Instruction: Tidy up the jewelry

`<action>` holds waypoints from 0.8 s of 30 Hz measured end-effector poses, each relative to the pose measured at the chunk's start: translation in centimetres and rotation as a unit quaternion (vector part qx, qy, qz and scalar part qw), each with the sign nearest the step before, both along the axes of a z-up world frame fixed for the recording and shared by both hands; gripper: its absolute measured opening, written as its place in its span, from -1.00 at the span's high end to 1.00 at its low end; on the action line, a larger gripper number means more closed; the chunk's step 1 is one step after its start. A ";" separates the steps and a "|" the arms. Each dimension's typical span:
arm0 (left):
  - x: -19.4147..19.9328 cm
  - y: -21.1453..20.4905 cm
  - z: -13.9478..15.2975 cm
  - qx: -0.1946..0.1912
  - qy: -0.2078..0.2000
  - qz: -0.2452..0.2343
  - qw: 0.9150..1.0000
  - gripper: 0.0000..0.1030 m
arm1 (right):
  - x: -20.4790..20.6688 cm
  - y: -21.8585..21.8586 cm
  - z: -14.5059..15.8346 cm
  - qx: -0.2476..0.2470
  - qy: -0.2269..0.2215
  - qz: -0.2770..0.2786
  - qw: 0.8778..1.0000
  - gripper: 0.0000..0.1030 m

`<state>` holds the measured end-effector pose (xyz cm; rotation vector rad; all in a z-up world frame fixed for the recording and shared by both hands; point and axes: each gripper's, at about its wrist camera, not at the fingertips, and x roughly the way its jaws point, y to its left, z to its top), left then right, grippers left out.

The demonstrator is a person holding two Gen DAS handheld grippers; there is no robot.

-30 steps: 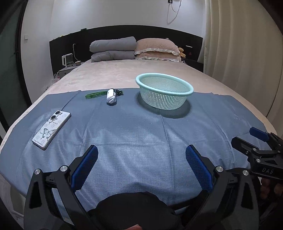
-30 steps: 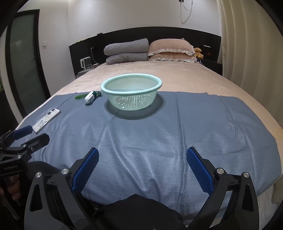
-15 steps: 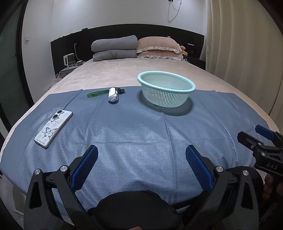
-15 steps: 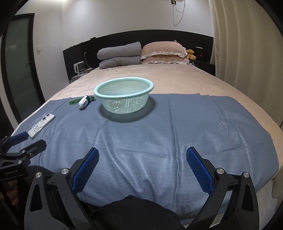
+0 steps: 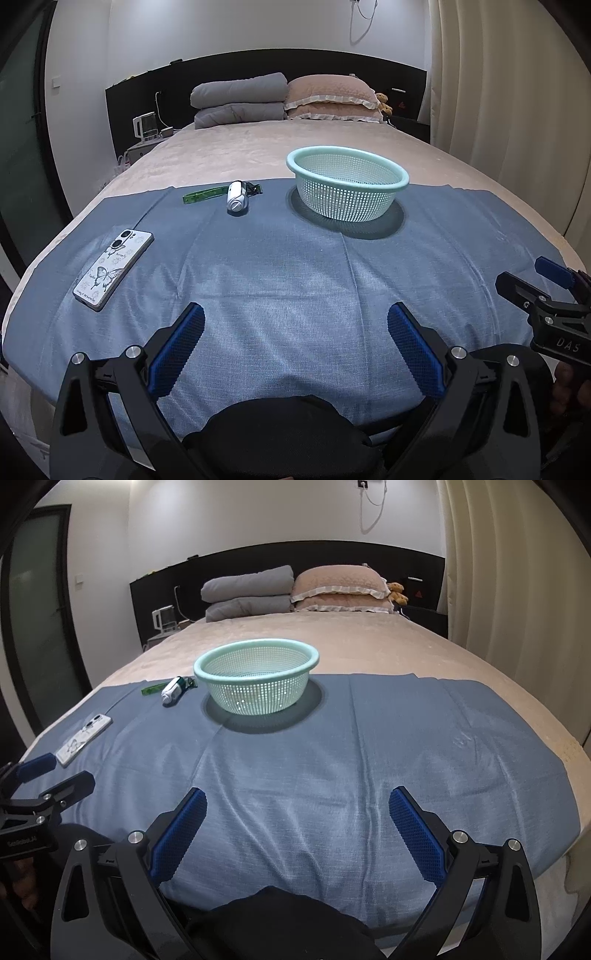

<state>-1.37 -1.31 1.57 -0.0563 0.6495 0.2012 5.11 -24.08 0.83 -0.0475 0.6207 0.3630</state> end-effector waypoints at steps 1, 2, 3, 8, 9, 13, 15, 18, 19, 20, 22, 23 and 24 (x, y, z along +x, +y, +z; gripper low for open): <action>0.0 0.0 0.0 -0.001 0.000 -0.001 1.000 -0.89 | 0.0 0.0 0.0 0.000 0.000 0.000 1.000 -0.85; 0.0 0.0 0.0 -0.002 0.001 0.000 1.000 -0.89 | -0.1 0.0 0.0 -0.001 0.000 0.000 1.000 -0.85; 0.0 0.1 0.0 -0.004 0.000 0.000 1.000 -0.89 | -0.1 0.0 0.0 -0.002 -0.001 0.000 1.000 -0.85; 0.0 0.1 -0.1 -0.009 0.002 -0.003 1.000 -0.89 | -0.2 0.3 0.0 -0.009 -0.004 0.002 1.000 -0.85; 0.0 0.1 -0.1 -0.009 0.002 -0.003 1.000 -0.89 | -0.2 0.4 0.1 -0.010 -0.004 0.002 1.000 -0.85; 0.0 0.1 -0.1 -0.010 0.002 -0.005 1.000 -0.89 | -0.2 0.4 0.1 -0.012 -0.005 0.003 1.000 -0.85; 0.0 0.2 -0.1 -0.012 0.002 -0.005 1.000 -0.89 | -0.2 0.5 0.1 -0.013 -0.005 0.003 1.000 -0.85; -0.1 0.1 -0.1 -0.013 0.003 -0.007 1.000 -0.89 | -0.2 0.6 0.1 -0.015 -0.006 0.003 1.000 -0.85; -0.1 0.1 -0.1 -0.012 0.003 -0.007 1.000 -0.89 | -0.2 0.6 0.1 -0.014 -0.006 0.003 1.000 -0.85; -0.1 0.1 -0.1 -0.012 0.003 -0.008 1.000 -0.89 | -0.2 0.6 0.1 -0.015 -0.006 0.004 1.000 -0.85; -0.1 0.0 0.0 -0.010 0.003 -0.006 1.000 -0.89 | -0.2 0.5 0.1 -0.015 -0.006 0.004 1.000 -0.85; -0.1 0.0 0.0 -0.010 0.003 -0.006 1.000 -0.89 | -0.2 0.6 0.1 -0.016 -0.006 0.004 1.000 -0.85; -0.1 0.0 0.0 -0.010 0.003 -0.007 1.000 -0.89 | -0.2 0.6 0.1 -0.017 -0.006 0.003 1.000 -0.85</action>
